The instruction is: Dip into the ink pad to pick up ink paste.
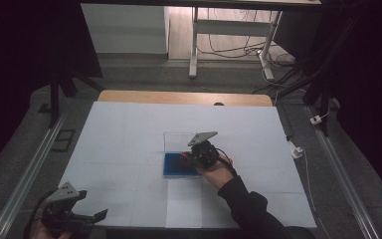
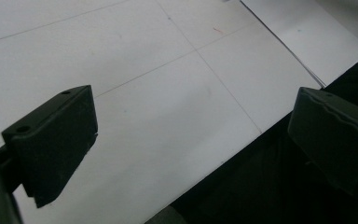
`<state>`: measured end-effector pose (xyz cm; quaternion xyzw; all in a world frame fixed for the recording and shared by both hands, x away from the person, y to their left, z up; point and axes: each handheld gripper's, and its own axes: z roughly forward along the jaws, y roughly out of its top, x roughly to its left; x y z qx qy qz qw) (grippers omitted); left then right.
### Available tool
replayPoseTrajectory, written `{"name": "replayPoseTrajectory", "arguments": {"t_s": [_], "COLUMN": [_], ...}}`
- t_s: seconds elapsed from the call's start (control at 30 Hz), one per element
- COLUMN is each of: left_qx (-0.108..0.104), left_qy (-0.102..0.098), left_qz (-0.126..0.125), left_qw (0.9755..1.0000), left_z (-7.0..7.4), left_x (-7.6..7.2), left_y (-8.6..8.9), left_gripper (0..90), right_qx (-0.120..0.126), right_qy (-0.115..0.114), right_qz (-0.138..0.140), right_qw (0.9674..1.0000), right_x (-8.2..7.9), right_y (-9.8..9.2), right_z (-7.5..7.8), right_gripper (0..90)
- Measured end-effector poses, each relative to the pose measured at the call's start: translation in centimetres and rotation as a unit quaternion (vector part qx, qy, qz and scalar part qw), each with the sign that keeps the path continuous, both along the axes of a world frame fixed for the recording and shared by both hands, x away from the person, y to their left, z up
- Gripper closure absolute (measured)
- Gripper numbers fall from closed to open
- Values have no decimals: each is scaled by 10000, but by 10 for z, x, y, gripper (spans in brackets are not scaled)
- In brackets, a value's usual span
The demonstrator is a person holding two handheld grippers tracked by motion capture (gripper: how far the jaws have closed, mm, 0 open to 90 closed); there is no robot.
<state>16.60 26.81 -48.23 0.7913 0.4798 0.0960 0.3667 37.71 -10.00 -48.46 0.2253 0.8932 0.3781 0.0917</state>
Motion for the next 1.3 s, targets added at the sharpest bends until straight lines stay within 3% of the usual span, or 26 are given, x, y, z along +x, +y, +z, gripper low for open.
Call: {"name": "replayPoseTrajectory", "arguments": {"t_s": [0.23, 0.5, 0.67, 0.8, 0.83, 0.9, 1.0, 1.1, 1.17, 1.27, 1.3], "left_qx": [-2, 5, 28, 44, 42, 44, 35, 35, 46, 56, 59], "left_qy": [-10, -9, 5, 14, 14, 11, 7, 10, 12, 19, 18], "left_qz": [-4, -2, -9, -11, -11, -7, -2, 1, -6, -5, -4], "left_qw": [10000, 10000, 10000, 10000, 10000, 10000, 10000, 10000, 10000, 10000, 10000], "left_z": [0, 0, 0, 0, 0, 0, 0, 0, 0, 0, 0], "left_x": [0, 0, 0, 0, 0, 0, 0, 0, 0, 0, 0], "left_y": [0, 0, -1, -1, -1, -1, -1, -1, -1, -2, -2], "left_gripper": [18, 18, 18, 19, 19, 19, 19, 19, 19, 20, 20], "right_qx": [-95, -322, -220, -462, -605, -600, -428, 12, 46, -100, -251], "right_qy": [75, -52, 53, -277, -473, -487, -291, 179, 252, 15, -190], "right_qz": [113, 196, 117, 117, 146, 159, 119, 18, 0, 26, 43], "right_qw": [9999, 9993, 9997, 9985, 9969, 9969, 9986, 9998, 9997, 9999, 9995], "right_x": [-2, -5, -3, -11, -16, -16, -12, -2, -1, -6, -10], "right_y": [6, 12, 11, 16, 20, 20, 16, 7, 6, 10, 13], "right_z": [-10, -15, -17, -17, -17, -17, -18, -21, -21, -20, -20], "right_gripper": [806, 809, 812, 813, 813, 813, 813, 813, 813, 813, 813]}}
